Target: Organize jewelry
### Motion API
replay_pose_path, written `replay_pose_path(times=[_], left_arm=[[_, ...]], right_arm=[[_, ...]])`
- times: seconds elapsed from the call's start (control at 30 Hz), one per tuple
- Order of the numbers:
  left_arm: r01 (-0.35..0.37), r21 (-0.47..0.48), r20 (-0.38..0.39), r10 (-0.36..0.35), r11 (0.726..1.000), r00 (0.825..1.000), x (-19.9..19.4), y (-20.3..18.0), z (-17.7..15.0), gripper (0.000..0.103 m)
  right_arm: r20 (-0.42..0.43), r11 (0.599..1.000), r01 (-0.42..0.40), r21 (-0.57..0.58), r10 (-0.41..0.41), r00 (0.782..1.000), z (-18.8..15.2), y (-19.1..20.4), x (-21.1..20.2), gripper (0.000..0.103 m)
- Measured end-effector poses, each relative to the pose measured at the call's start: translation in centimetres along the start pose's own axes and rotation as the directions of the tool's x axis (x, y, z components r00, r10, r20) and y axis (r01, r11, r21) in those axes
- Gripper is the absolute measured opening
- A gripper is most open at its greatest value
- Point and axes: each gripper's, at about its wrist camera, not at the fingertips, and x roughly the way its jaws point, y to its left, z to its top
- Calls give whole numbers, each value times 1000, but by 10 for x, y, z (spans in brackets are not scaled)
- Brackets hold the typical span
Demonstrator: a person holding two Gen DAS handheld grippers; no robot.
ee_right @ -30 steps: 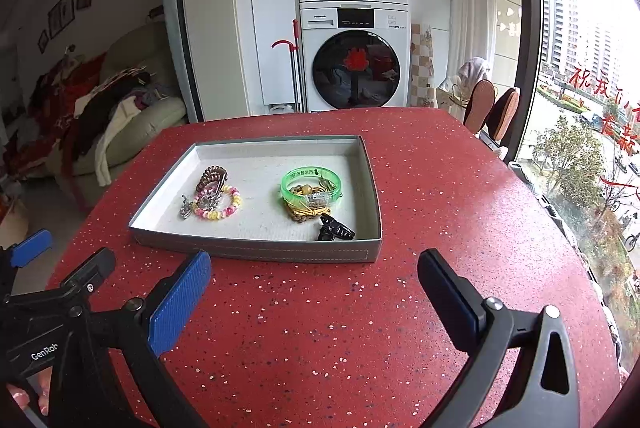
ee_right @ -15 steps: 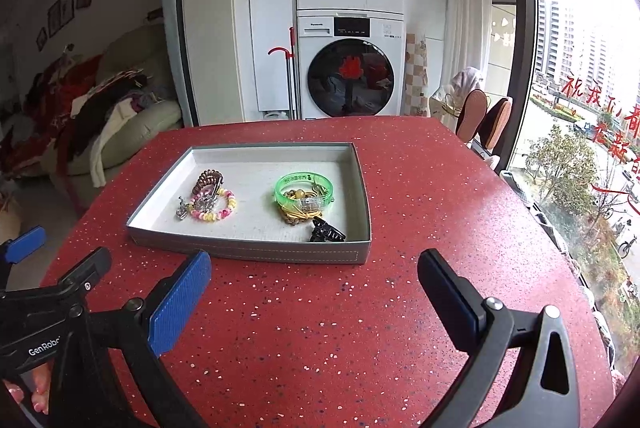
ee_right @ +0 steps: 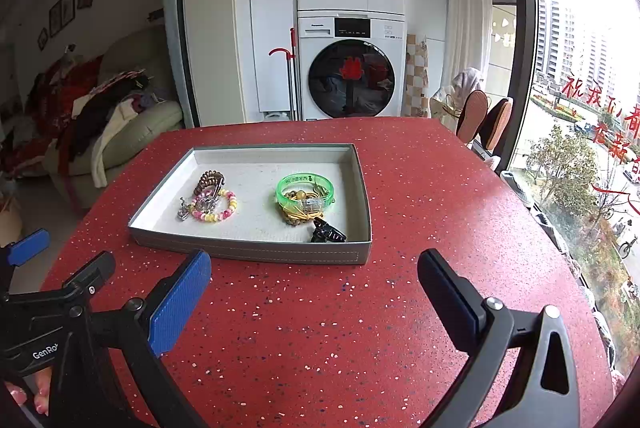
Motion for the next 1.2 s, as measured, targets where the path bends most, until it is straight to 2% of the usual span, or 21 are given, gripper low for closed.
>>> replay_pose_path(times=[1.2], left_arm=[[-2, -8, -8, 2, 1000, 1000, 2, 2, 0, 103]], right_arm=[[0, 1000, -4, 1, 4, 1000, 0, 2, -2, 103]])
